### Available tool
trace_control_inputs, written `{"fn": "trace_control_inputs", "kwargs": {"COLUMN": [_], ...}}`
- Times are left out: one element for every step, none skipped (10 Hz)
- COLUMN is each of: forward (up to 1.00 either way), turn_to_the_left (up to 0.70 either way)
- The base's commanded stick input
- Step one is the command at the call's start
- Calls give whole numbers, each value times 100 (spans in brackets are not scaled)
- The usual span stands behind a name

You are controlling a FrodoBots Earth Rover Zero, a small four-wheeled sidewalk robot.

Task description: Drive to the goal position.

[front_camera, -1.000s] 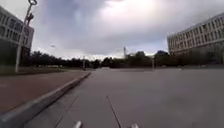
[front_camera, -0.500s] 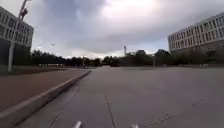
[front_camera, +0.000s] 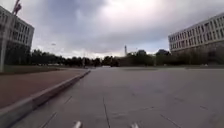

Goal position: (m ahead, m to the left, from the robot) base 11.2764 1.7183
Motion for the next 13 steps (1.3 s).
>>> {"fn": "trace_control_inputs", "kwargs": {"forward": [100,100,100,100,100,100,100,100,100,100,100,100,100], "turn_to_the_left": [38,40,7,0,0,0,0,0,0,0,0,0,0]}}
